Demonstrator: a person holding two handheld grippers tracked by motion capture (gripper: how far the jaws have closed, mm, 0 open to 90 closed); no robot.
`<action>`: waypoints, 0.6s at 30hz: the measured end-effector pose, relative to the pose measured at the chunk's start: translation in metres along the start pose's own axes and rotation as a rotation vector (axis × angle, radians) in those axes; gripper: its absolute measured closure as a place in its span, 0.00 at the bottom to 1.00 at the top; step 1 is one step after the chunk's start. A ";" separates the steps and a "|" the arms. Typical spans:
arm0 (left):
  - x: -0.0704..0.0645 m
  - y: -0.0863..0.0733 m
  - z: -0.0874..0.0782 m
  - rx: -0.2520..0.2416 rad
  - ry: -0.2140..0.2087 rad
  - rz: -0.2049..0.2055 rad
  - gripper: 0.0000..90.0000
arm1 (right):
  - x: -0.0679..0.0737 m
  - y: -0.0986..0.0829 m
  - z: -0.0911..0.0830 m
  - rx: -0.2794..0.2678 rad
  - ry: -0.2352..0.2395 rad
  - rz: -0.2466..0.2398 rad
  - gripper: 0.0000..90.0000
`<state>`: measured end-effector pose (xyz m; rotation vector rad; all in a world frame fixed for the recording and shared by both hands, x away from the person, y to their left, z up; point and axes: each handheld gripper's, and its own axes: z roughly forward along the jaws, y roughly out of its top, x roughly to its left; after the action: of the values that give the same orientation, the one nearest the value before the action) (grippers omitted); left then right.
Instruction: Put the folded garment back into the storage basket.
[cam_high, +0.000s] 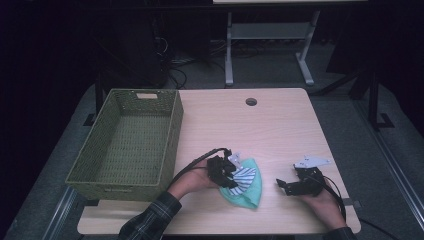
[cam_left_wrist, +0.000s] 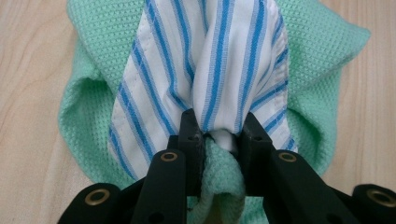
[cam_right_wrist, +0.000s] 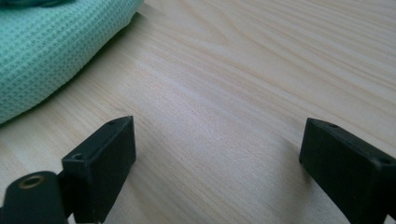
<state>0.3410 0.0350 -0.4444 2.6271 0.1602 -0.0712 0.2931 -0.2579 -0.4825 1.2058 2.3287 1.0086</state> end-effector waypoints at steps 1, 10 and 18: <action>0.000 0.000 0.000 -0.001 0.002 -0.001 0.82 | 0.000 0.000 0.000 0.000 0.000 -0.001 0.11; 0.000 0.004 -0.011 -0.020 -0.012 -0.030 0.82 | 0.000 0.000 0.000 0.000 0.000 -0.001 0.11; 0.001 0.008 -0.026 -0.047 -0.027 -0.049 0.82 | 0.000 0.000 0.000 0.000 0.000 -0.001 0.11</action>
<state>0.3440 0.0409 -0.4177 2.5739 0.2138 -0.1187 0.2931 -0.2579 -0.4826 1.2048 2.3288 1.0091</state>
